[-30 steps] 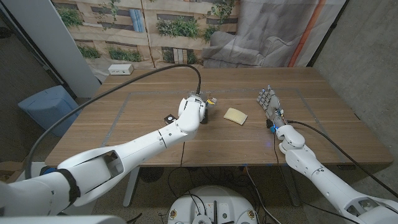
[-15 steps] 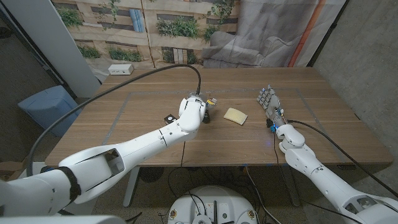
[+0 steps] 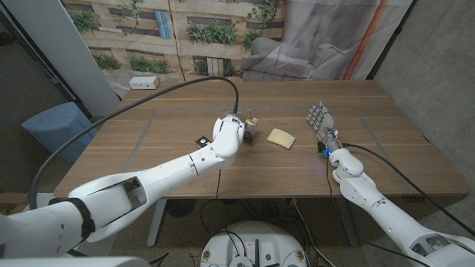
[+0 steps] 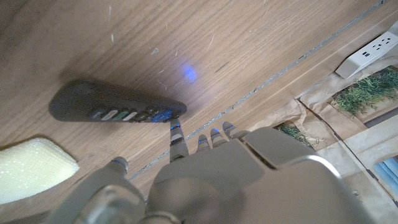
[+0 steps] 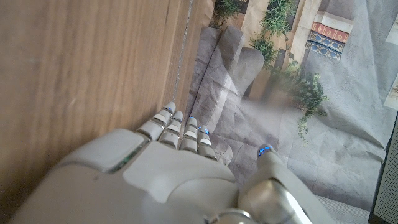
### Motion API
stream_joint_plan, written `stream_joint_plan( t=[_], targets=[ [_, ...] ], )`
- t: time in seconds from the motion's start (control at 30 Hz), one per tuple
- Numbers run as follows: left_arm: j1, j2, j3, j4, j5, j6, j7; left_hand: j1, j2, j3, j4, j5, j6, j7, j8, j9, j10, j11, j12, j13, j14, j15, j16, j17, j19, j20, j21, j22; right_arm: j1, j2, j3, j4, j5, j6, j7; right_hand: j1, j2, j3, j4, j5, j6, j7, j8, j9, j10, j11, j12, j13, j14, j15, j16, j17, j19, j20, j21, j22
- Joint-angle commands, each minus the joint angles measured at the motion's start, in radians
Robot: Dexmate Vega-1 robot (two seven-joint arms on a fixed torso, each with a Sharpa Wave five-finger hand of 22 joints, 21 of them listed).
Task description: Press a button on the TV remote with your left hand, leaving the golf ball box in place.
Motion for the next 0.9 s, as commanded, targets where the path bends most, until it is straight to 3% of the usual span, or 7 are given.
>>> stream_joint_plan(
  t=[0.03,0.9],
  targets=[
    [0.005,0.010,0.005,-0.011,-0.023,0.020,0.013,-0.006,0.138,-0.008,0.000,0.006,-0.002,0.005,-0.001,0.002,-0.183,-0.001,0.007,0.002,-0.270,0.003,0.011,0.004,-0.253,0.000,0.006,0.003,-0.008,-0.002,-0.001,-0.014,-0.002,-0.005,-0.009,-0.006,-0.001,0.007,-0.002,0.000,0.006,-0.001,0.006,0.002,0.001,-0.002,0.002,0.002,0.006,0.004,0.007,-0.001,0.001,0.004,0.005,0.003],
    [0.003,0.039,0.015,-0.030,-0.090,0.036,0.055,-0.005,0.140,-0.015,0.000,0.008,-0.031,0.000,-0.010,0.003,-0.186,-0.001,0.005,0.003,-0.267,0.003,0.011,0.003,-0.250,0.002,0.008,0.003,-0.015,-0.003,-0.003,-0.031,-0.009,-0.010,-0.024,-0.011,0.000,0.010,-0.002,0.000,0.008,-0.001,0.006,0.002,0.002,0.000,0.002,0.002,0.005,0.003,0.010,-0.004,0.001,0.004,0.005,0.003]
  ],
)
